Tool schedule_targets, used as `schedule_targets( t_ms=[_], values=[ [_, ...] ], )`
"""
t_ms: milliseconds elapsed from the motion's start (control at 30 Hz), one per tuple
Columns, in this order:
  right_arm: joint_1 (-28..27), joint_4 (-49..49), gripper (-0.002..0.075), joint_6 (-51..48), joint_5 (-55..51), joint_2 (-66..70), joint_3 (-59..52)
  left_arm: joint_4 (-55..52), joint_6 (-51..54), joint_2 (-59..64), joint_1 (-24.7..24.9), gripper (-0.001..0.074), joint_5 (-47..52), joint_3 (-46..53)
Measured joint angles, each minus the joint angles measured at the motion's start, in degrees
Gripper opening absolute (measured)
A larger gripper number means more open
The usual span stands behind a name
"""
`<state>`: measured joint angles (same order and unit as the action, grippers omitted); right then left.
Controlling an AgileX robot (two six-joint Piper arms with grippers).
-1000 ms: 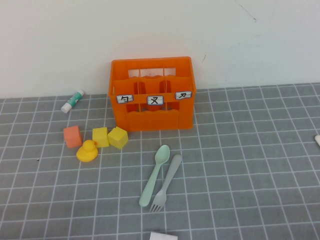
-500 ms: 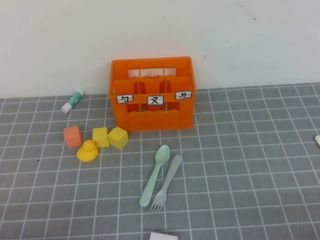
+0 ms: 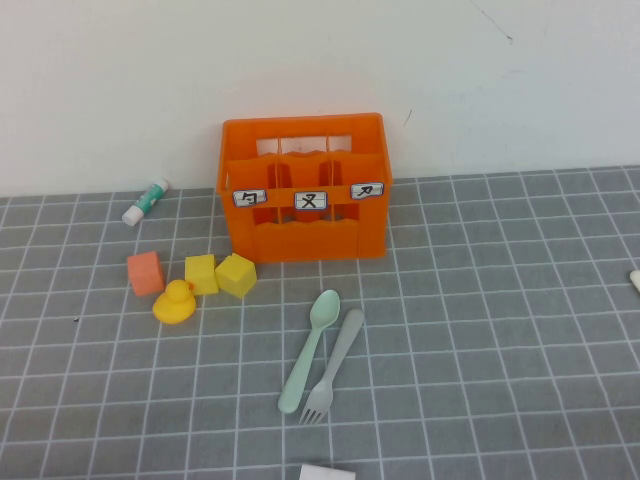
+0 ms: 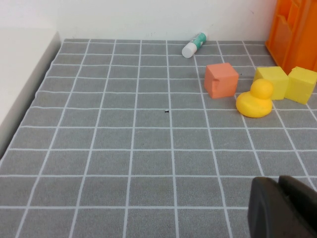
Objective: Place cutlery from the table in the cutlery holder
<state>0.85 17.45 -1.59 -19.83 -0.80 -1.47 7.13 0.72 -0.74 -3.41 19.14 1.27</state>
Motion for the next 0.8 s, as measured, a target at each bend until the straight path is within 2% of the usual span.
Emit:
schedule_targets(
  t_ms=[300,400,600,800],
  values=[
    [0.0,2.0,-0.0003,0.8,-0.2,0.0,0.0,0.0,0.0,0.0,0.0,-0.0001,0.0,0.0],
    [0.0,-2.8,-0.0003,5.2,2.3,0.0,-0.1,0.0,0.0,0.0,0.0,-0.0001,0.0,0.0],
    [0.0,-20.9,-0.0003,21.1,12.5,0.0,-0.1,0.0,0.0,0.0,0.0,-0.0001,0.0,0.0],
    [0.0,-25.3,-0.0003,24.0,14.3,0.0,-0.1,0.0,0.0,0.0,0.0,-0.0001,0.0,0.0]
  ],
)
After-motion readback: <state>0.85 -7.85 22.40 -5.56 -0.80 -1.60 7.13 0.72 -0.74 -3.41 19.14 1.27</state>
